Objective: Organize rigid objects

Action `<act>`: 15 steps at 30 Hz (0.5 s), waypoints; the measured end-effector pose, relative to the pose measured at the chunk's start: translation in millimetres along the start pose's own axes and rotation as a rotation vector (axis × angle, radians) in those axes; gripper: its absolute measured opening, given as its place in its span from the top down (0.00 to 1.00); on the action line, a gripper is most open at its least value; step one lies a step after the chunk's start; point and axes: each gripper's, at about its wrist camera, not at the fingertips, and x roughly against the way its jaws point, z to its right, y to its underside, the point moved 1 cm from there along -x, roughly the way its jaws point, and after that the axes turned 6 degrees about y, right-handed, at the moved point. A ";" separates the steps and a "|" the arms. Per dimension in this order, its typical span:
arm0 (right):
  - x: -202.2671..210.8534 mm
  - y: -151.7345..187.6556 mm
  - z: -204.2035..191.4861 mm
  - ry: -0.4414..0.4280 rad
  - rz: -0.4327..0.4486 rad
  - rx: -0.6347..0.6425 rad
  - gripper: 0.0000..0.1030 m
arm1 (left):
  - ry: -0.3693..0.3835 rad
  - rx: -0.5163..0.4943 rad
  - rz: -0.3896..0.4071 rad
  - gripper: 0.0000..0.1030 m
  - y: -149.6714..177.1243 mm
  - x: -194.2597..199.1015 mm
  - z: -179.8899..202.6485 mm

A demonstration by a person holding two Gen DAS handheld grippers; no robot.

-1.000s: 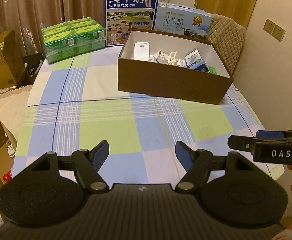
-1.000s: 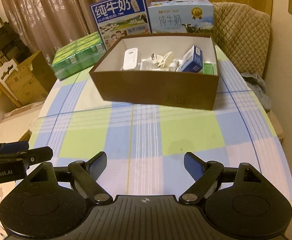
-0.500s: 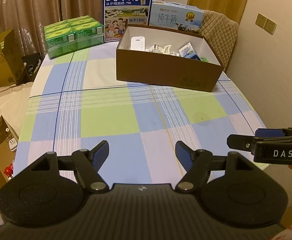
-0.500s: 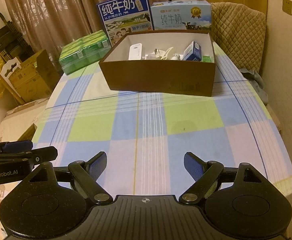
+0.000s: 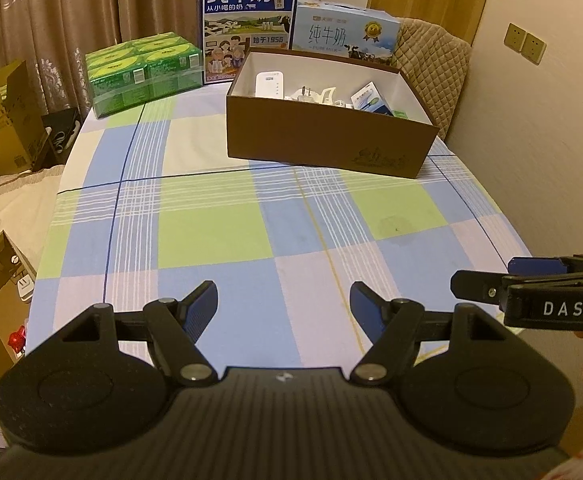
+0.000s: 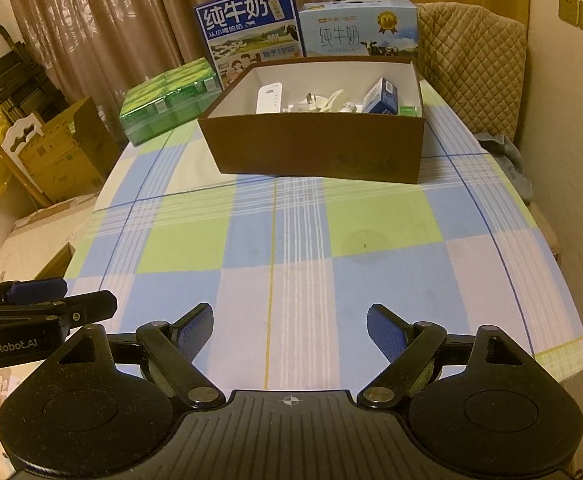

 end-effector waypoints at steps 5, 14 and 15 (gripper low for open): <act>-0.4 1.8 0.5 -0.003 -0.006 0.000 0.21 | -0.001 0.001 -0.003 0.32 0.7 0.1 1.0; -3.1 0.6 0.8 -0.007 -0.013 -0.001 0.21 | -0.005 0.006 -0.003 0.32 0.8 -3.2 0.0; -3.5 0.4 0.9 -0.006 -0.014 -0.001 0.21 | 0.000 0.007 -0.008 0.32 0.2 -4.6 -0.4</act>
